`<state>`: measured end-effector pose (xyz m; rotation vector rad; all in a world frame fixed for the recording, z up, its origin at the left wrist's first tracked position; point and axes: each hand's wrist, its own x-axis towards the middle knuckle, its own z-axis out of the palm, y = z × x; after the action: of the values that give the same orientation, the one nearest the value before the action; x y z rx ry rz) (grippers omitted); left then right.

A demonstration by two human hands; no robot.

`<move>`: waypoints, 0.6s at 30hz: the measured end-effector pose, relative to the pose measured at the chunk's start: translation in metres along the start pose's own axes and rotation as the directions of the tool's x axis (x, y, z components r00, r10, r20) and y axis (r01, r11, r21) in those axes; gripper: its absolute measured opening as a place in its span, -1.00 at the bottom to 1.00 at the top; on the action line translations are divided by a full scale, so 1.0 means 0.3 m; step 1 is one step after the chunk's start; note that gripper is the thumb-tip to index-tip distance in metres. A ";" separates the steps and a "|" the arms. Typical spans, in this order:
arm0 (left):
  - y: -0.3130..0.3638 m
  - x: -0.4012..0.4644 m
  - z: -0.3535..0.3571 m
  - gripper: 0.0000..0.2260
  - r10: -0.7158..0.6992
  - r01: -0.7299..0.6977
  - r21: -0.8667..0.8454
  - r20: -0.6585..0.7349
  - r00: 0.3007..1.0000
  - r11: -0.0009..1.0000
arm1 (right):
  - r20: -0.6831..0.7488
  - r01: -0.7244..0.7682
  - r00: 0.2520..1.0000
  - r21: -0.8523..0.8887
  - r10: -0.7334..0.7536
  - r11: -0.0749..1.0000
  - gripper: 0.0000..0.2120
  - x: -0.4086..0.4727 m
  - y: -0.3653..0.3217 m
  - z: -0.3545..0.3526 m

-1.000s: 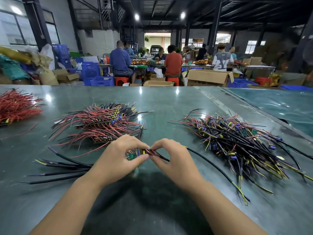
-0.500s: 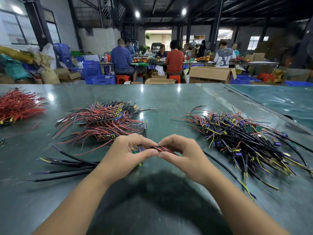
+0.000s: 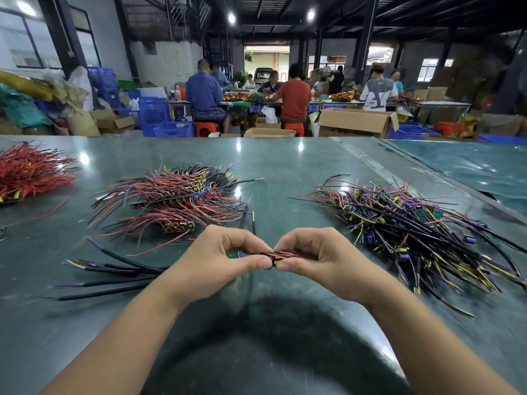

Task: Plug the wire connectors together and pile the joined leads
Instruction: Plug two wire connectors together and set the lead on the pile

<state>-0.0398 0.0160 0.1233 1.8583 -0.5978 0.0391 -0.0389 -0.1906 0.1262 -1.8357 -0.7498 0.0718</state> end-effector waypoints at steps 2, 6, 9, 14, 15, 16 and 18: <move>0.002 0.001 -0.004 -0.91 0.023 -0.022 -0.042 0.015 1.000 0.999 | 0.004 -0.016 1.000 0.042 0.015 0.999 -0.90 0.000 -0.009 -0.004; 0.012 0.006 -0.004 -0.86 0.052 -0.048 -0.150 0.018 0.999 0.987 | -0.013 -0.031 0.999 0.132 0.033 0.991 -0.85 0.003 -0.018 -0.008; 0.009 0.014 -0.011 -0.87 0.051 -0.074 -0.145 -0.156 0.987 0.987 | -0.102 -0.021 0.994 0.140 0.036 0.990 -0.83 0.010 -0.011 -0.011; -0.023 0.039 -0.079 -0.91 0.058 -0.215 -0.179 -0.626 0.778 0.960 | -0.341 0.039 0.940 0.098 -0.003 0.994 -0.84 0.007 0.013 -0.035; -0.033 0.044 -0.100 -0.88 0.023 -0.267 -0.235 -0.710 0.704 0.935 | -0.392 0.067 0.919 0.080 -0.030 0.995 -0.84 0.008 0.016 -0.037; -0.044 0.048 -0.120 -0.86 -0.017 -0.320 -0.287 -0.767 0.641 0.903 | -0.440 0.095 0.897 0.075 -0.052 0.993 -0.84 0.010 0.018 -0.038; -0.068 0.051 -0.152 -0.86 -0.042 -0.368 -0.287 -0.834 0.550 0.884 | -0.509 0.135 0.859 0.112 -0.060 0.985 -0.83 0.013 0.020 -0.040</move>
<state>-0.0062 0.0559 0.1273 1.1210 -0.0755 0.8211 -0.0283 -0.1997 0.1270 -1.5744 -0.4476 -0.4019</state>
